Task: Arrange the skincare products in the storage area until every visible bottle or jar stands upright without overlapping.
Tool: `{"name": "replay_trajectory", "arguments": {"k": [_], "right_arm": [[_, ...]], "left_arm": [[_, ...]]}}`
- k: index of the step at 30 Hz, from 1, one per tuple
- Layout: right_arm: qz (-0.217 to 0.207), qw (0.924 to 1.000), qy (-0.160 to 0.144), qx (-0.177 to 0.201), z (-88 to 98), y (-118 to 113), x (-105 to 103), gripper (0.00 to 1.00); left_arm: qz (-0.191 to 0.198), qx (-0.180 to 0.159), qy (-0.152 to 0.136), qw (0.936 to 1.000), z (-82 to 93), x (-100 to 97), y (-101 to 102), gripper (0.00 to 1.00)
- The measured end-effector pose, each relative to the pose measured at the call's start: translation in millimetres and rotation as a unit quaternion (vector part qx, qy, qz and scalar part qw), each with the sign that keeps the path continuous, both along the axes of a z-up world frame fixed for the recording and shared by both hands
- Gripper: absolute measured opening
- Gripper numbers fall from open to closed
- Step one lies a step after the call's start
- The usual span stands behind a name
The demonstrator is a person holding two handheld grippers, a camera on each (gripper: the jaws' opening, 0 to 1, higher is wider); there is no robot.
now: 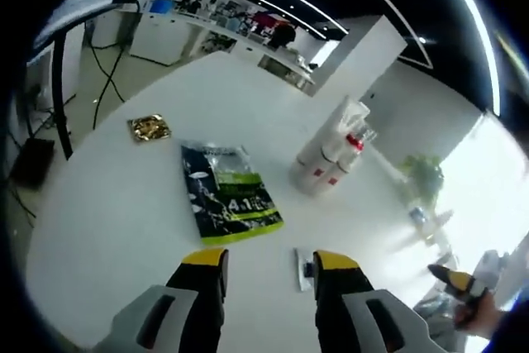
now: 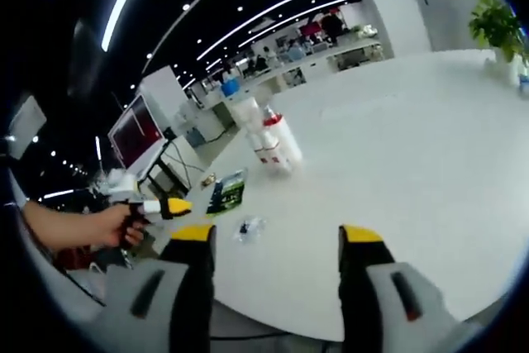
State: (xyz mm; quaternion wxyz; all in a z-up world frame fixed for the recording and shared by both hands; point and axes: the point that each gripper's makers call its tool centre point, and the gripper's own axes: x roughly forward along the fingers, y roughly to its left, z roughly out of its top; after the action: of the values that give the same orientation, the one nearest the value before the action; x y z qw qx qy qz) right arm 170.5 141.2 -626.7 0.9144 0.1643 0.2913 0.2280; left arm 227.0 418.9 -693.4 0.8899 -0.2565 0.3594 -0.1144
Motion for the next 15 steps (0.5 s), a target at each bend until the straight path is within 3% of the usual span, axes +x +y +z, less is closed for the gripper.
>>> {"name": "replay_trajectory", "arguments": {"k": [6,15], "right_arm": [[-0.006,1.0,0.002,-0.001,-2.1,0,-6,0.61],[0.008,0.9999,-0.002,-0.014,-0.7,3,-21,0.61]], "left_arm": [[0.009,0.002,0.032,0.9995,-18.2,2.1,-2,0.49],[0.037,0.015,0.033,0.9986,-33.8,14.4,3,0.53]]}}
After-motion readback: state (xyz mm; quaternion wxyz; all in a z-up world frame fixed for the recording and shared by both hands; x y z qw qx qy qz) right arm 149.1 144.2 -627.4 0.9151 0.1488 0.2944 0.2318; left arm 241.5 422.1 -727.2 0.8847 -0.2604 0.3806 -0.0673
